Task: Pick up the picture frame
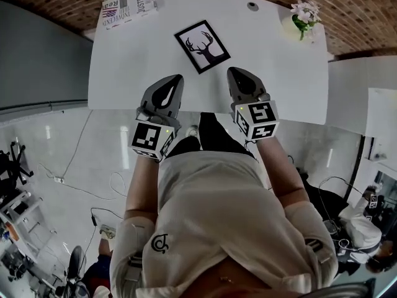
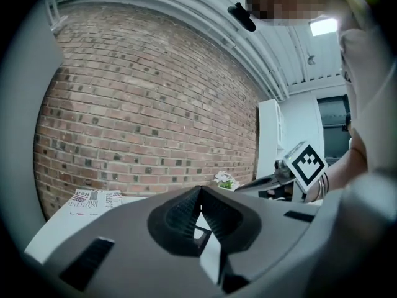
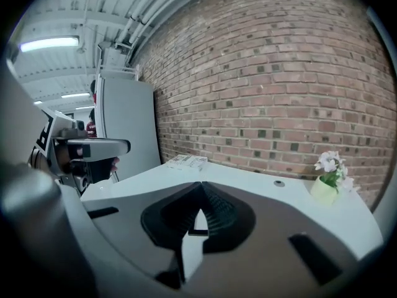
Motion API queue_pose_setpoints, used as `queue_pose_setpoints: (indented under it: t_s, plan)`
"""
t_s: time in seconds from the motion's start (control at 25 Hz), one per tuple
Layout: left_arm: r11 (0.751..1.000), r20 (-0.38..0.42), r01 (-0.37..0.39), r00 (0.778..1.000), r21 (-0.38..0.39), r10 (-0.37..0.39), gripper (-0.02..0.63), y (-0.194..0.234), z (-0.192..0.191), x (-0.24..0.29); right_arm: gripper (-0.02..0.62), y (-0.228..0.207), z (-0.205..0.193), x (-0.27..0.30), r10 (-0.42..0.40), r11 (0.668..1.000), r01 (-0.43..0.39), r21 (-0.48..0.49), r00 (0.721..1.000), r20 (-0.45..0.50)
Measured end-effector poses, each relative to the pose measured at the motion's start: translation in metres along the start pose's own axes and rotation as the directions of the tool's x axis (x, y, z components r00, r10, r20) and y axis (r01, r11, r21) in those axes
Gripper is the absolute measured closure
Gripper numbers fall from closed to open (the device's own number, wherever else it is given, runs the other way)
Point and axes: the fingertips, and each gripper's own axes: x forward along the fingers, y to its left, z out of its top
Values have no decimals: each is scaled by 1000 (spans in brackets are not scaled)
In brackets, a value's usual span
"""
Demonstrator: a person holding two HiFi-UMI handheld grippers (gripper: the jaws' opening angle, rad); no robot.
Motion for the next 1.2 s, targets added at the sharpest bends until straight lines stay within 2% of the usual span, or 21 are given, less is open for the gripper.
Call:
queue_pose_setpoints:
  t_s: [0.24,0.4,0.6,0.68,0.84,0.96,1.2]
  plan:
    - [999,-29,-38,999,15,38,592,27,-14,49,588,-35,-18,64,78,997,-77,12,989,-127]
    - [997,-40,-78,996,-19,77,592,45,-29,82,588,-55,-34,103,127,992,-128,10,969,-211]
    - [990,-73,-123,990,-74,118,592,59,-48,109,582,-74,-73,144,196,980,-186,64,913,-357]
    - [987,-80,-137,988,-84,131,592,64,-49,118,520,-79,-91,159,220,975,-199,93,881,-419]
    - [983,-112,-169,981,-79,159,592,73,-58,129,488,-87,-121,180,222,975,-205,90,832,-509]
    - [975,-164,-197,970,-100,179,592,80,-78,130,483,-93,-137,194,203,978,-193,77,808,-553]
    - [963,-171,-246,959,-113,225,592,91,-88,133,481,-98,-155,207,184,981,-186,60,774,-605]
